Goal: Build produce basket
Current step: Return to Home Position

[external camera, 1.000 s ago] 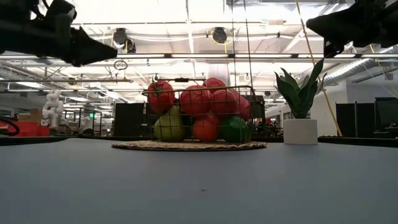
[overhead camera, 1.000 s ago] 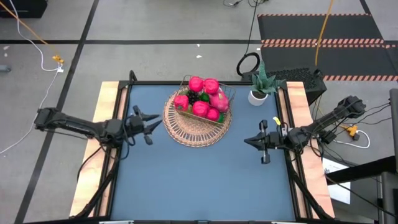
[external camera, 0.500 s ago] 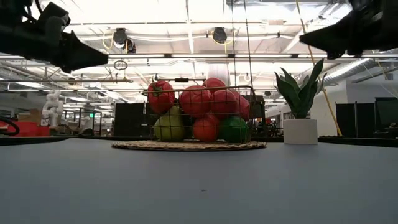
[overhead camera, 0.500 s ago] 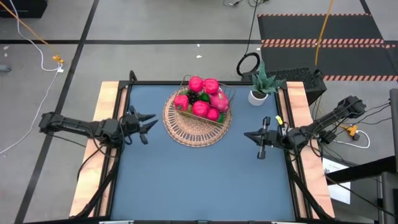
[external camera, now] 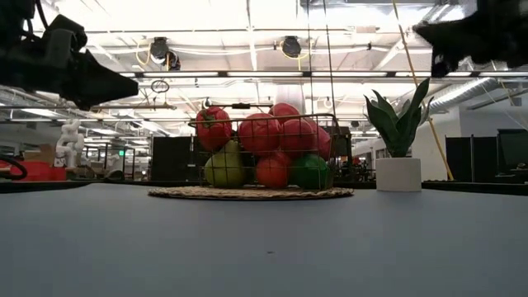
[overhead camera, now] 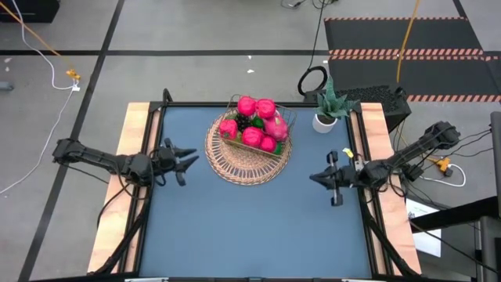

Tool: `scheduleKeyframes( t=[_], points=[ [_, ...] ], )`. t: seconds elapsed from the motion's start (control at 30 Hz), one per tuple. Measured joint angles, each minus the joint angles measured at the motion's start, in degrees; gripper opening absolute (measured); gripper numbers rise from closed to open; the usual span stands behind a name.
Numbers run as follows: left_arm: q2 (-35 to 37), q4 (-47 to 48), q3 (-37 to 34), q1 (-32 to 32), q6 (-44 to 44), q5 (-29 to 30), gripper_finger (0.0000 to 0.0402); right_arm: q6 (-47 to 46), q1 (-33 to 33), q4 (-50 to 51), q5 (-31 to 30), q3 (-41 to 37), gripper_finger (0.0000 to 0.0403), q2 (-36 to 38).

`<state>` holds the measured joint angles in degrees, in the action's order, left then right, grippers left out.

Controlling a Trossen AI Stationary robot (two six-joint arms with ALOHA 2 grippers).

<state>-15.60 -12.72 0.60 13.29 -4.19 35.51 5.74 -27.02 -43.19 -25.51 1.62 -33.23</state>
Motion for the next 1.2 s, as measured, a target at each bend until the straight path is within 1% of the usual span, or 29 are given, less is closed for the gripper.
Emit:
scheduleKeyframes(
  t=[0.03,0.1,0.23,0.33,0.43,0.57,0.63,0.77,0.9,0.93,0.97,1.03,1.1,1.17,1.2],
  points=[
    [0.00,-0.20,0.00,-0.02,0.07,0.36,0.0131,-0.49,0.20,-1.82,-0.27,-0.33,0.0000,-0.01],
    [0.03,-0.74,0.00,-0.01,0.85,0.58,0.0131,-1.55,0.47,0.24,-1.28,-0.46,0.0000,0.27],
    [0.48,-1.27,0.00,-0.01,3.64,1.35,0.0131,-1.47,0.80,0.53,-1.35,-0.49,0.0000,-0.11],
    [1.37,-1.06,0.00,-0.01,4.93,3.76,0.0131,1.04,0.80,0.41,-1.40,-0.51,0.0000,0.31],
    [2.62,-0.80,0.00,0.01,6.02,4.05,0.0131,3.42,0.76,3.21,-2.28,-0.18,0.0000,2.82],
    [5.69,0.77,0.00,0.70,6.71,4.15,0.0131,3.99,-0.03,15.13,-5.90,1.68,0.0000,9.87],
    [7.64,2.01,0.00,1.57,7.15,4.40,0.0131,3.62,-0.54,22.34,-5.99,2.91,0.0000,14.39],
    [12.00,6.27,0.02,3.82,7.98,8.12,0.0131,2.33,-1.45,33.24,-5.96,3.89,0.0000,24.13],
    [15.61,16.05,3.31,6.27,7.98,11.94,0.0131,0.47,-1.61,45.37,-5.76,3.93,0.0000,33.14],
    [15.37,18.94,4.80,6.81,7.46,13.18,0.0131,-0.46,-1.60,46.56,-6.15,4.12,0.0000,33.24],
    [15.34,21.08,5.84,7.27,6.46,13.79,0.0131,-1.01,-1.48,47.39,-6.40,4.19,0.0000,33.13],
    [15.33,20.79,6.54,7.73,5.95,13.93,0.0131,-1.97,-1.45,46.87,-5.78,3.13,0.0000,32.86],
    [15.47,20.47,6.07,7.96,6.18,14.04,0.0131,-2.29,-1.41,42.62,-4.55,1.24,0.0000,33.16],
    [15.06,17.63,4.02,7.94,5.52,14.02,0.0131,-2.30,-1.29,37.78,-0.51,-0.58,0.0000,32.98],
    [14.85,15.26,2.14,7.84,5.41,14.02,0.0131,-2.62,-1.12,37.04,2.67,-0.56,0.0000,32.56]
  ],
)
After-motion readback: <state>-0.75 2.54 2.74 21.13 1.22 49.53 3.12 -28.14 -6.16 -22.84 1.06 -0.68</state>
